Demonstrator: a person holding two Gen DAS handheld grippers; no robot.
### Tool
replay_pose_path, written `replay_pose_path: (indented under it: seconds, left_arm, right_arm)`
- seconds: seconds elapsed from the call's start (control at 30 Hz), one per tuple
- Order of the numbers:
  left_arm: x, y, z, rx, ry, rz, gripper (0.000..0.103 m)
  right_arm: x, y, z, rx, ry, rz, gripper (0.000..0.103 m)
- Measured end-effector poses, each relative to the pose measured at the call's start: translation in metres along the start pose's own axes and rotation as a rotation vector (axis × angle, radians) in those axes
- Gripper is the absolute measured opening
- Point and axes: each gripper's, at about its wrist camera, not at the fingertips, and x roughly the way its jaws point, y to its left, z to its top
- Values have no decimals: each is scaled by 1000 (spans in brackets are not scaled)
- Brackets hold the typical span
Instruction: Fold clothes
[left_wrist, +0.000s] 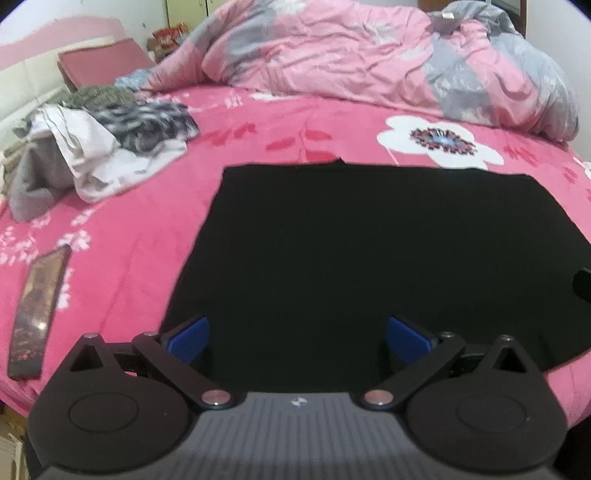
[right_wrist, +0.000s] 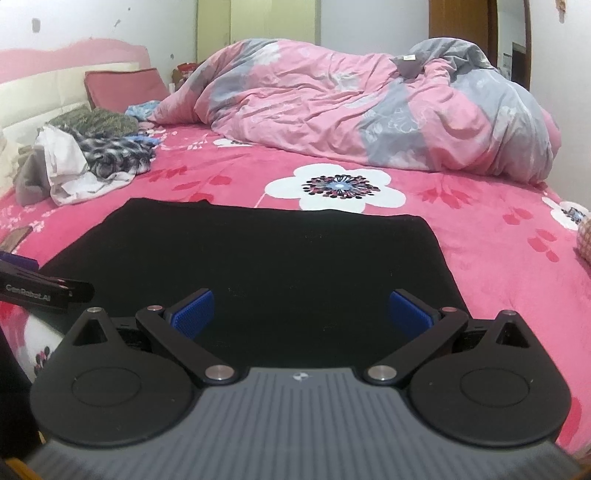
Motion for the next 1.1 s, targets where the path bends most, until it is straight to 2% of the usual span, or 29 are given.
replay_pose_path:
  seconds: [0.2,0.63,0.83,1.1]
  left_arm:
    - [16,-5,-4,2,59,-5,103]
    - [21,-6,-2,-14,89,2,103]
    - [22,-6,-1,-19,96,4,103]
    - [21,-6,-1,-23,104,7,103]
  right_arm:
    - [-3,4,-2,-33,-16,-5,102]
    - [7,-1,-8,-24,-7,16,99]
    - [25,9,4,-65,-30,55,98]
    - [61,28,16,-52,-7,101,97]
